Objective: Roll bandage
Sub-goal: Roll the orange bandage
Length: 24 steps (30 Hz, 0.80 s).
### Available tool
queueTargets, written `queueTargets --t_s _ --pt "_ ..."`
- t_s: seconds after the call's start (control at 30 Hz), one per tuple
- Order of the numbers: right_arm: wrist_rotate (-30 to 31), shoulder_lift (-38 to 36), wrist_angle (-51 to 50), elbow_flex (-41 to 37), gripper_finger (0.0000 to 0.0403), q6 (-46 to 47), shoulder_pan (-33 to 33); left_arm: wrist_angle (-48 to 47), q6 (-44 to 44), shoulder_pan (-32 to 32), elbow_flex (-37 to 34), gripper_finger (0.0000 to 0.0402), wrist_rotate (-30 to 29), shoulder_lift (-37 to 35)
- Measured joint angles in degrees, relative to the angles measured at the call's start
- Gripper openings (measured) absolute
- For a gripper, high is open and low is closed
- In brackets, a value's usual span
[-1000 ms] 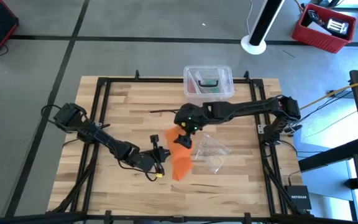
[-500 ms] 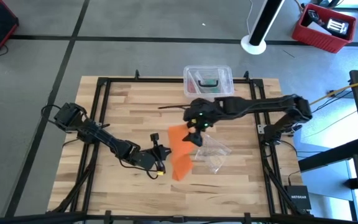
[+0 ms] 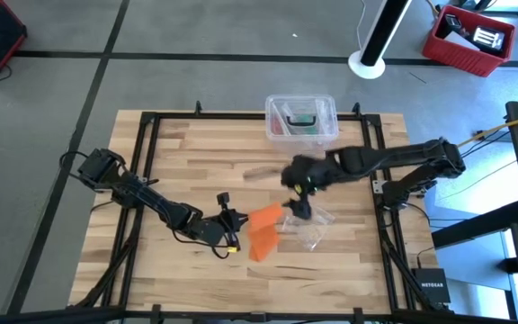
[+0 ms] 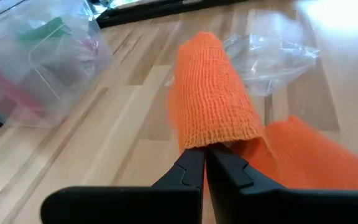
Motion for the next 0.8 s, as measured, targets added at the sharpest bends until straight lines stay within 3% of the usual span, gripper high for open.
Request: queueTargets --t_s 0.1,0.27,0.4,0.6,0.8 --pt "7.56 -2.56 1.53 -5.35 0.0321 -3.5 6.56 4.82 0.66 0.02 -0.04 0.0 -0.22 -0.59" --pt "20.79 -7.63 22.56 -21.59 0.0321 -4.63 16.3 10.3 8.42 0.0 0.0 0.0 -0.74 -3.73" --pt "29.99 -8.33 30.76 -32.02 0.0321 -0.38 20.03 11.6 13.08 0.41 0.0 0.0 -0.92 -5.67" --pt "27.74 -4.17 44.51 -42.5 0.0321 12.05 20.2 11.51 15.24 1.39 0.0 0.0 -0.95 -6.54" --pt "26.09 1.31 77.89 -50.06 0.0321 7.61 19.52 11.33 15.21 1.68 -0.02 0.0 -0.92 -6.58"
